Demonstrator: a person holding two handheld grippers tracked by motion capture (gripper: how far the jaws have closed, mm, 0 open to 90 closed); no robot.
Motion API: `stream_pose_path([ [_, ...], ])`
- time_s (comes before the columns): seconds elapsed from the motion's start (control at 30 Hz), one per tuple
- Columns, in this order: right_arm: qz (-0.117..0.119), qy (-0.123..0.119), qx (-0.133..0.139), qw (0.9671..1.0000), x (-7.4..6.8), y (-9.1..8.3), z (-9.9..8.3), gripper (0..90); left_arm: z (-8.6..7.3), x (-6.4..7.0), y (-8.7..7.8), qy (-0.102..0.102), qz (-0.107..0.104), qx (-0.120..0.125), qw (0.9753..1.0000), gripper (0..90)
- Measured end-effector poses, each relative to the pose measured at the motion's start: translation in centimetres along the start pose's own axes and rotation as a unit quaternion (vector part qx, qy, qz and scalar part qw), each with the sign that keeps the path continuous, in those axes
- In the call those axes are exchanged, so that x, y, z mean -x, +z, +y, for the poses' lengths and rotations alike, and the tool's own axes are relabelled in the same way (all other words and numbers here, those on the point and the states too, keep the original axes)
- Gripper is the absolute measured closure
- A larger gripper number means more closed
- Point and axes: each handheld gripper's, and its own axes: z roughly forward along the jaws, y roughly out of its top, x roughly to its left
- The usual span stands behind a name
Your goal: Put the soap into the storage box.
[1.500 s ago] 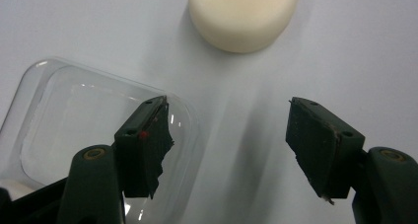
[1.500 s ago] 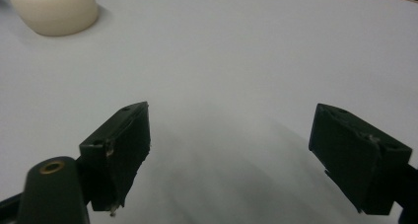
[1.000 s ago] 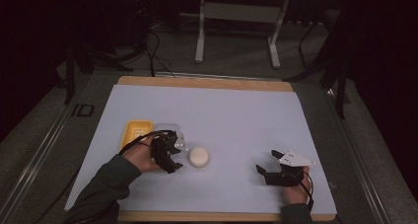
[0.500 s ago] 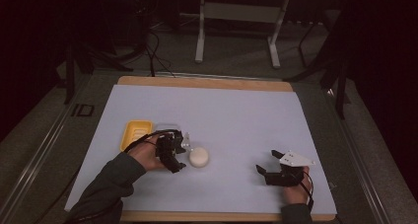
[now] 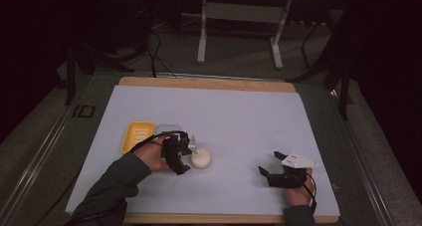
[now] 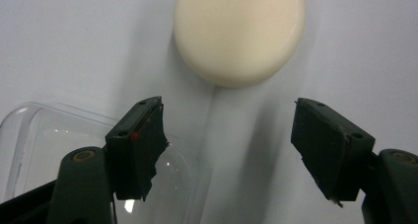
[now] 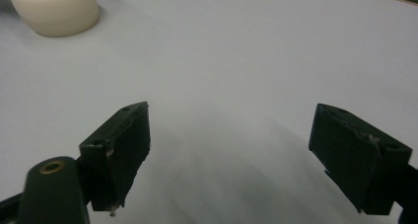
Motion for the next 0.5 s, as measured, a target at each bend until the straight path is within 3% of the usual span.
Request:
stream_pose_path([
  [0.5,0.0,-0.001,0.003,1.0,0.0,-0.05,-0.02,15.7,0.73,0.03,0.84,-0.002,-0.009,-0.012,0.9999,25.8],
])
